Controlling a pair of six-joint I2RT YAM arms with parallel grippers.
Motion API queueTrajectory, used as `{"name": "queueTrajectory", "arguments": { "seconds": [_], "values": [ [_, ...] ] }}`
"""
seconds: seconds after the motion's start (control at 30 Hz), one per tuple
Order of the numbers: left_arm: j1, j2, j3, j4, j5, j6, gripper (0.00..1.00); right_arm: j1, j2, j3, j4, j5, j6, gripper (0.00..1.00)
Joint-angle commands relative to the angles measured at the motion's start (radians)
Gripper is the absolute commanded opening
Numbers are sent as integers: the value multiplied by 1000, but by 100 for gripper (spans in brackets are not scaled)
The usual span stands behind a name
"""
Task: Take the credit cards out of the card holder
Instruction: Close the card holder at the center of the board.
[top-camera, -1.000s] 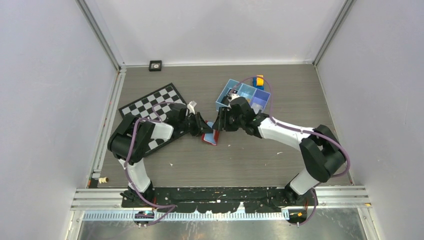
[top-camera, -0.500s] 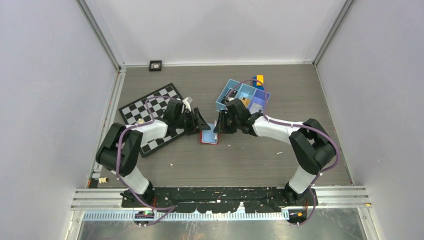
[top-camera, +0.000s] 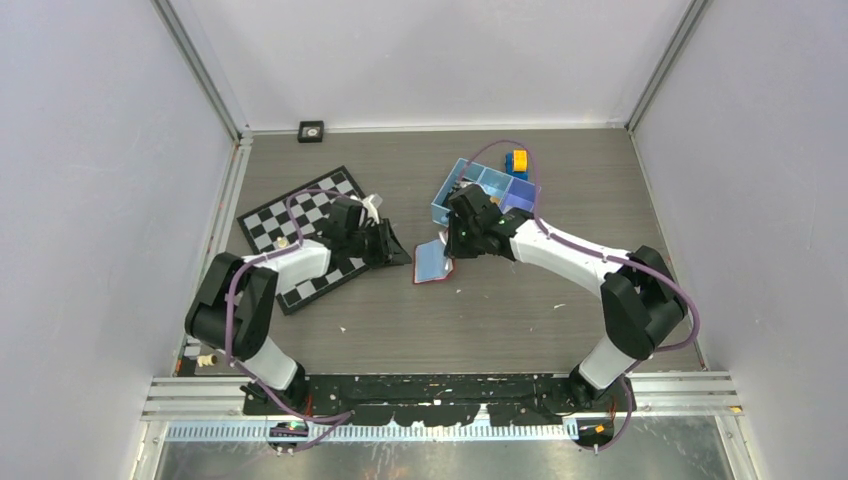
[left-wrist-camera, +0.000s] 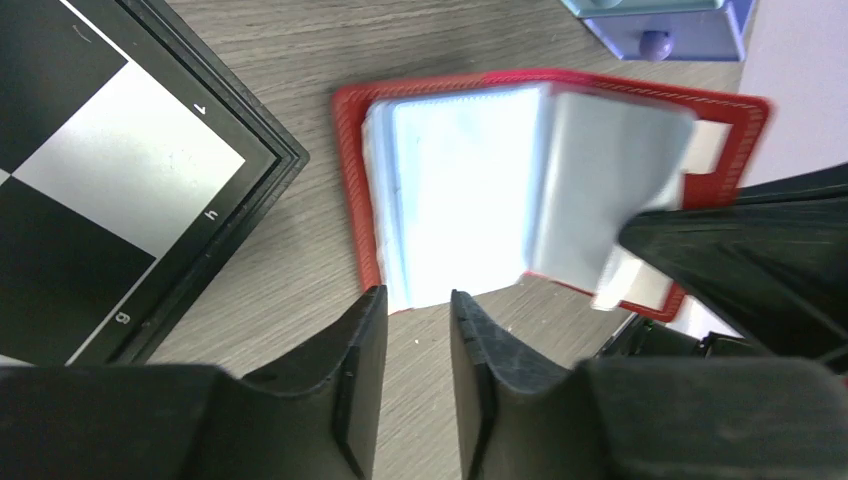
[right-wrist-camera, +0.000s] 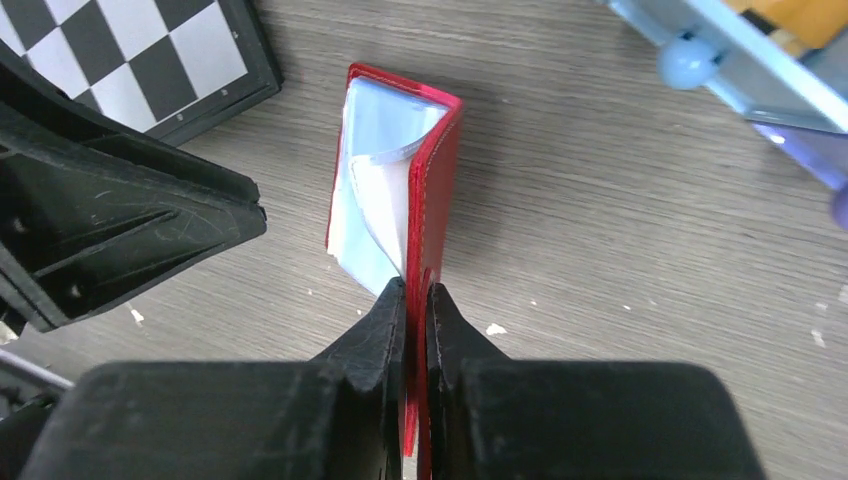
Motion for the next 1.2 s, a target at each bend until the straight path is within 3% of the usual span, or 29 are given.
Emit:
{"name": "queueTrajectory", "arguments": {
  "seconds": [0.0,0.13,0.3,0.5,0.53,0.73,0.87,1.0,1.17],
  "values": [
    [-22,50,14,41,24,4,26,22,-51,93,-165,146,-48,10],
    [-68,150,36,112,41,-26,16,54,-32,110,-179,172,-58,20],
    [-82,208,63,97,35,-17,10,88,56,145,-168,187,-67,28],
    [-99,251,98,44,0,9,8,101,158,139,-56,130,-61,61],
    [-99,249,97,43,0,8,8,102,170,139,-48,126,-61,63],
    [-88,97,43,34,-85,26,6,89,221,139,-26,57,-41,65],
    [-54,-27,-33,64,-132,12,6,66,250,121,3,22,-10,80],
    [-35,-99,-101,121,-203,-19,7,26,290,100,48,-99,35,83],
    [-25,-154,-132,148,-221,-32,7,21,175,34,128,-124,22,85]
  ]
}}
